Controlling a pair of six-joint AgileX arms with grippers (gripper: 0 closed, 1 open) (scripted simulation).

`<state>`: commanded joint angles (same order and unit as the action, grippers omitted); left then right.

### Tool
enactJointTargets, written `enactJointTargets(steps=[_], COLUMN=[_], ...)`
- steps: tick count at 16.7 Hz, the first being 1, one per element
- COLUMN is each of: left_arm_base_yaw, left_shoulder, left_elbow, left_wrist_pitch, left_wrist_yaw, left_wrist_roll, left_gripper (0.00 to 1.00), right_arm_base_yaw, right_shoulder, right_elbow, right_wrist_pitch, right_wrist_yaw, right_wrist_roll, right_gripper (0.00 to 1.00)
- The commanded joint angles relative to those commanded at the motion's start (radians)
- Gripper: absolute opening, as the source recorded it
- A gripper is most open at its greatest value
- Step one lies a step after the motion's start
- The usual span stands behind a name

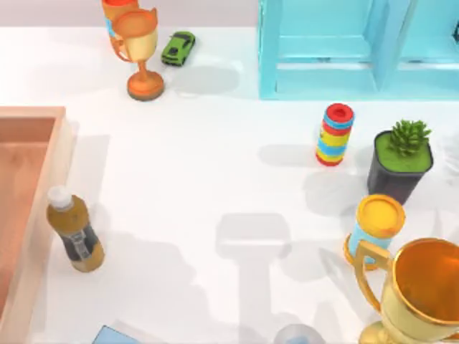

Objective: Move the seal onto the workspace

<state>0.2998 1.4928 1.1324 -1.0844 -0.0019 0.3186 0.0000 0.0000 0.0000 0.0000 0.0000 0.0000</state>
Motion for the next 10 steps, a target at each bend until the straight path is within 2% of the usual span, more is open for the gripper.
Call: enactJointTargets(steps=[4, 10], left_arm_base_yaw=[0.033, 0.030], left_shoulder=[0.119, 0.123], left_elbow=[0.106, 0.107], left_wrist_pitch=[-0.106, -0.107], left_wrist_yaw=[-0.001, -0.001], left_wrist_roll=[0.035, 0.036], left_gripper=[1.00, 1.00], right_arm_base_yaw=[0.000, 0.000], right_shoulder=[0.000, 0.000], right_elbow=[0.000, 0.000], right_wrist_pitch=[0.000, 0.000], right_wrist_yaw=[0.000, 0.000], right_wrist_roll=[0.000, 0.000], right_gripper=[1.00, 1.00])
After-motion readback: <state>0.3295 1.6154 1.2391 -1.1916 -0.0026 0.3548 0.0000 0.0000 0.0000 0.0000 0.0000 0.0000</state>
